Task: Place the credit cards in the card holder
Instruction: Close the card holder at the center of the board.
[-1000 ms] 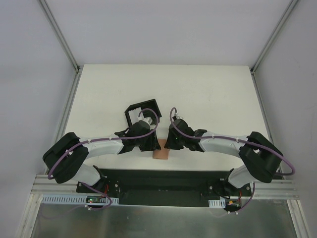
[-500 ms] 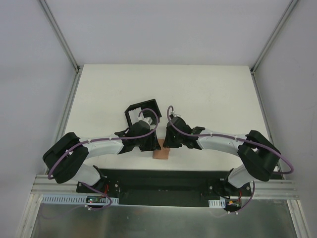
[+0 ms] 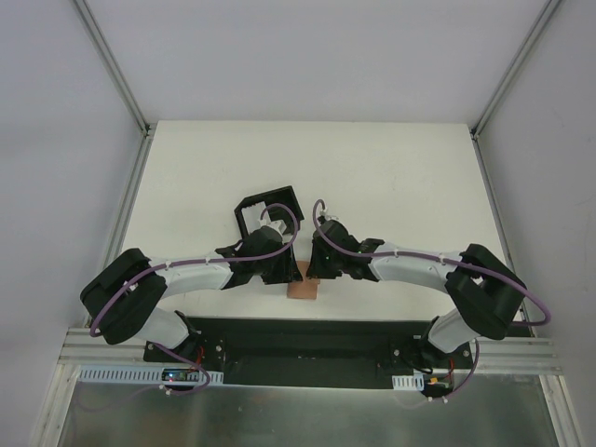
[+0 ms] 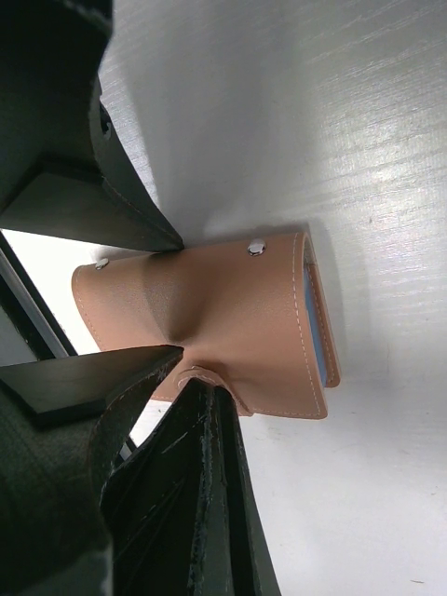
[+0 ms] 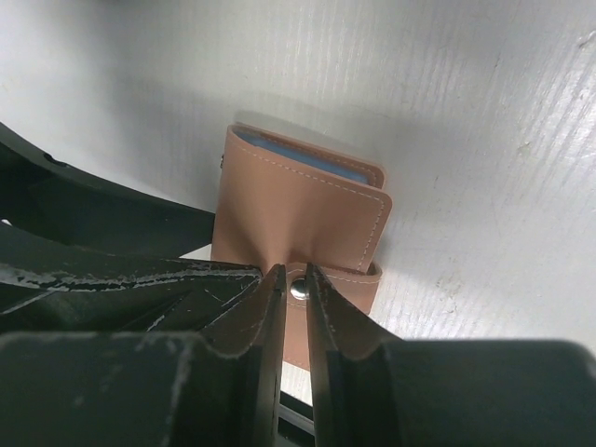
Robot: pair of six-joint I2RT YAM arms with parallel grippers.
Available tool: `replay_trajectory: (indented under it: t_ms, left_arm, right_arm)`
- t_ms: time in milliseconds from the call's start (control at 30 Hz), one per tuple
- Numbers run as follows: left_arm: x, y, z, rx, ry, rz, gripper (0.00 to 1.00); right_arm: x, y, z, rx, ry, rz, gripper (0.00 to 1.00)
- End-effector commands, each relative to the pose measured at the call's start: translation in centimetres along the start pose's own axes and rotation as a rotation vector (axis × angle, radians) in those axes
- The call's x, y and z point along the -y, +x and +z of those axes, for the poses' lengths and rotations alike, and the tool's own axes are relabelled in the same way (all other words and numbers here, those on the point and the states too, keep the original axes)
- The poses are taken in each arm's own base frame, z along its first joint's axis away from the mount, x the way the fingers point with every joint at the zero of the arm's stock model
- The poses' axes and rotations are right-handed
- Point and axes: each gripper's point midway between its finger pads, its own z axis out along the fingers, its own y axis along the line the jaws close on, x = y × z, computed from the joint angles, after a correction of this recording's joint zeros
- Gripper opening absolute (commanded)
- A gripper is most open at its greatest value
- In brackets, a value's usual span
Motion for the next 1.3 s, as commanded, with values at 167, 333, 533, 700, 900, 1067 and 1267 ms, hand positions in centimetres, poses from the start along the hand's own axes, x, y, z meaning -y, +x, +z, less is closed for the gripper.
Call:
replay_trajectory:
  t_ms: [167, 333, 533, 700, 900, 1067, 1267]
  left_arm:
    - [-2.9, 2.3, 0.0, -0.07, -0.097, 0.003, 0.45]
    - [-2.9, 2.4, 0.0, -0.071, -0.096, 0.006, 0.45]
    - [-2.9, 2.4, 0.1, -0.072, -0.097, 0.005, 0.45]
    - [-2.9, 2.3, 0.0, -0.069, -0.095, 0.006, 0.45]
    - [-2.8, 2.3, 0.1, -0.072, -0.093, 0.007, 0.45]
    - [-2.9, 2.3, 0.0, -0.071, -0.094, 0.008, 0.45]
    - [-2.9, 2.4, 0.0, -0.071, -0.094, 0.009, 0.45]
  right_arm:
    - [-0.1, -1.2, -1.7, 0.056, 0.008, -0.017, 0.18]
    - [0.5, -1.1, -2.2, 0.068, 0.021, -0.006, 0.18]
    - [1.1, -0.8, -2.4, 0.071, 0.03, 0.016, 0.18]
    - [1.3, -0.5, -2.5, 0.065, 0.022, 0.032, 0.18]
    - [0.8, -0.4, -2.1, 0.054, -0.006, 0.042, 0.18]
    - [0.9, -0.8, -2.5, 0.075, -0.008, 0.047, 0.18]
    - [2.4, -1.4, -3.6, 0.126, 0.004, 0.081, 0.18]
